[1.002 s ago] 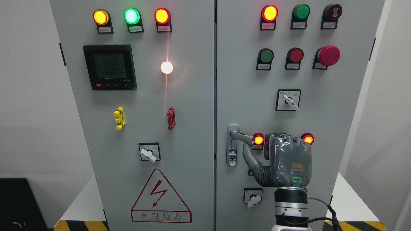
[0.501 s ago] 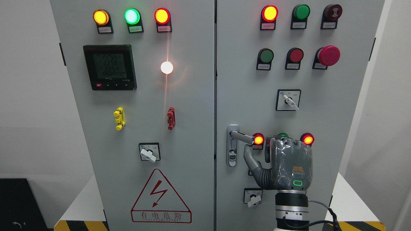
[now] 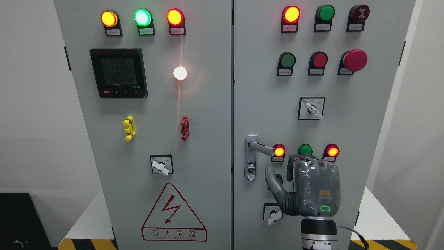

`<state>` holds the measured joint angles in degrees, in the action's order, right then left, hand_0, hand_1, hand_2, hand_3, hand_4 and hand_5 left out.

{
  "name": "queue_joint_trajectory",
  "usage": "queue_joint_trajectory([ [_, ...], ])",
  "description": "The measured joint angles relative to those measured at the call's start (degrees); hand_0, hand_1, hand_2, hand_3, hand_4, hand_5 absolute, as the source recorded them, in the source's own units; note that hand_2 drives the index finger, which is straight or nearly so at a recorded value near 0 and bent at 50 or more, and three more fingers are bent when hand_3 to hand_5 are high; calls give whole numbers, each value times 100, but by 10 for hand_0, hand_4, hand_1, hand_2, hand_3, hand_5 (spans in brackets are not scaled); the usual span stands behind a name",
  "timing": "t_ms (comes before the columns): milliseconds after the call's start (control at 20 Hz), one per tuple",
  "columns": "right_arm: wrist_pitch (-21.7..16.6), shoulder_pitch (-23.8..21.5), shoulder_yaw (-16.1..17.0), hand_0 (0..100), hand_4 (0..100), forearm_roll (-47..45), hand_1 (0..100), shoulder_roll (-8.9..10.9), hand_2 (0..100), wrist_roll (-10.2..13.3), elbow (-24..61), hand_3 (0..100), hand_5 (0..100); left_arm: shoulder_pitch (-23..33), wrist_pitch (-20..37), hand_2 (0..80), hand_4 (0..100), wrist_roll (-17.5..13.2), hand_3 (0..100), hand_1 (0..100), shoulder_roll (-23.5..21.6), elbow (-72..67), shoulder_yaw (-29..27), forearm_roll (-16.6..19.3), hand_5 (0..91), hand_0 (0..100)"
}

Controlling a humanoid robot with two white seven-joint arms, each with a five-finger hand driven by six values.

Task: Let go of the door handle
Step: 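Open the right hand and pull it away from the handle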

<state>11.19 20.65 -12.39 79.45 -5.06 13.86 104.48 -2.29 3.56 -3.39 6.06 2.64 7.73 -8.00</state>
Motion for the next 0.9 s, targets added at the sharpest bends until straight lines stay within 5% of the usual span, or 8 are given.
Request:
queue_joint_trajectory([
  [401, -672, -399, 247, 442, 512, -401, 295, 238, 340, 388, 199, 500, 573, 0, 0, 0, 0, 0, 0, 556, 0, 0, 0, 0, 0, 120],
  [651, -1086, -595, 440, 422, 249, -707, 225, 336, 136, 587, 343, 233, 205, 0, 0, 0, 0, 0, 0, 556, 0, 0, 0, 0, 0, 120],
  [902, -1671, -730, 614, 386, 183, -990, 222, 488, 90, 643, 482, 173, 70, 0, 0, 0, 0, 0, 0, 556, 0, 0, 0, 0, 0, 120],
])
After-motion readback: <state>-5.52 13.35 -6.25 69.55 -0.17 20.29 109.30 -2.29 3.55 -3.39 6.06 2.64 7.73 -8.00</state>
